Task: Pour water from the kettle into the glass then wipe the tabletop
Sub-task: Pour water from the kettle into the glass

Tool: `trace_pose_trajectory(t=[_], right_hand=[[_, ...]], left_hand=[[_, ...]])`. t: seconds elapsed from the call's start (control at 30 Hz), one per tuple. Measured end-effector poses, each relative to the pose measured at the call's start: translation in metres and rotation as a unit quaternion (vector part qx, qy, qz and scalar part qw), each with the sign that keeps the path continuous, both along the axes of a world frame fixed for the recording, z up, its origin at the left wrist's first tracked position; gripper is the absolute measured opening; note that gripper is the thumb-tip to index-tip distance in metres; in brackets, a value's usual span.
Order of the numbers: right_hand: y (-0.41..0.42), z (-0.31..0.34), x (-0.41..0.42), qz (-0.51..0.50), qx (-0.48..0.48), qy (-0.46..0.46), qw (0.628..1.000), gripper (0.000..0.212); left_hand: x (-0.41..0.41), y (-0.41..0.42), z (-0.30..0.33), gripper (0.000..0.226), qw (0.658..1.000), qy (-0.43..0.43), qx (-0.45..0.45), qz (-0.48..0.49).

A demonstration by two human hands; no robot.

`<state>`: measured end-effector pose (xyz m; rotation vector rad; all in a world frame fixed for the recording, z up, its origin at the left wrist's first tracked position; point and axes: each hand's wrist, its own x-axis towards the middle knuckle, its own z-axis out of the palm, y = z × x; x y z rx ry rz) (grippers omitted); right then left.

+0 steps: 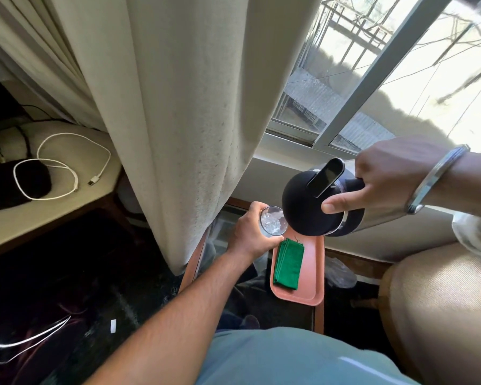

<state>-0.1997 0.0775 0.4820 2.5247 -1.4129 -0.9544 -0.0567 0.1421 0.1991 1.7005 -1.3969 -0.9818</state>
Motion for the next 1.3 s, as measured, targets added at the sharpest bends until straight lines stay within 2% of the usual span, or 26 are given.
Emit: trace_pose_trajectory(t=[0.37, 0.53, 0.7, 0.8, 1.0, 1.17, 1.3], right_hand=[[-0.018, -0.029, -0.023, -0.062, 0.036, -0.072, 0.995, 0.107], [-0.024, -0.046, -0.042, -0.14, 0.08, -0.165, 0.973, 0.081], [-0.015, -0.082, -0.068, -0.251, 0.109, -0.301, 0.914, 0.074], [-0.004, -0.116, -0.084, -0.328, 0.134, -0.379, 0.855, 0.078], [0.022, -0.205, -0.1, -0.436, 0.135, -0.48, 0.749, 0.084], [0.047, -0.297, -0.104, -0.523, 0.136, -0.541, 0.645, 0.089], [0.075, -0.36, -0.099, -0.549, 0.101, -0.557, 0.615, 0.089]], left_hand=[[0.006, 0.002, 0.009, 0.071, 1.0, 0.009, 0.008, 0.018], [0.005, 0.003, 0.005, 0.07, 0.999, 0.001, 0.016, 0.031], [0.006, 0.005, 0.004, 0.067, 0.998, -0.032, 0.026, 0.04], [0.005, 0.004, 0.0, 0.068, 0.997, -0.045, 0.033, 0.043], [0.009, 0.002, -0.031, 0.07, 0.992, -0.102, 0.043, 0.06], [0.012, 0.006, -0.072, 0.07, 0.986, -0.134, 0.083, 0.062], [0.019, 0.018, -0.11, 0.07, 0.982, -0.146, 0.101, 0.057]])
